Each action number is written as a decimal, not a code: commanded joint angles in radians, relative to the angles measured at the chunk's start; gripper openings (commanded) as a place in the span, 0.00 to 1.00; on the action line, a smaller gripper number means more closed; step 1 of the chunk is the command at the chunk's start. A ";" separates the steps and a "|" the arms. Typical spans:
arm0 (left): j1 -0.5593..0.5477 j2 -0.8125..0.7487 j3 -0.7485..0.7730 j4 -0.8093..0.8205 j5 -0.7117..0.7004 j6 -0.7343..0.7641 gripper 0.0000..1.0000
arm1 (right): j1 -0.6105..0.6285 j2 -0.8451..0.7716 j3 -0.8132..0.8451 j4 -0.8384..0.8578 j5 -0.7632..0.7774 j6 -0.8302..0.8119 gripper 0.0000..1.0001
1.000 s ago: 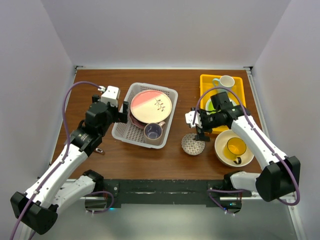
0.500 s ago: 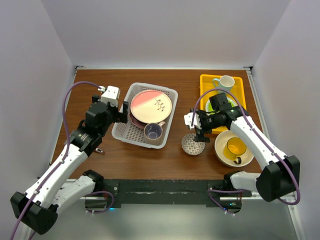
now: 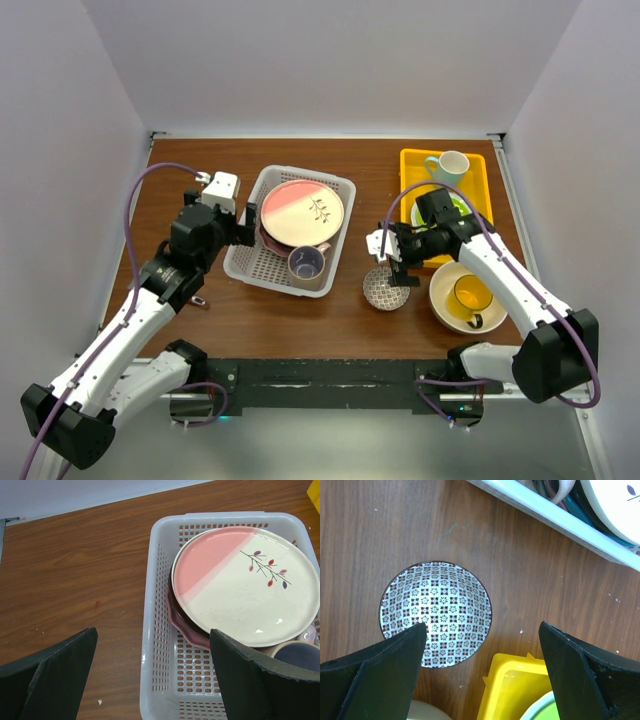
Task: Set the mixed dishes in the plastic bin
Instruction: Pick up the bowl from the center of the board.
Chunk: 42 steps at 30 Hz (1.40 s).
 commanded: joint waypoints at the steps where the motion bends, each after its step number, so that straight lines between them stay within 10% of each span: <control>1: 0.005 -0.016 -0.007 0.051 -0.014 -0.016 1.00 | 0.007 0.005 -0.011 0.018 0.012 -0.025 0.98; 14: 0.005 -0.019 -0.009 0.052 -0.014 -0.015 1.00 | 0.011 0.065 -0.030 0.100 0.076 0.030 0.89; 42: 0.007 -0.032 -0.010 0.052 -0.014 -0.015 1.00 | 0.057 0.320 -0.020 0.197 0.157 0.103 0.28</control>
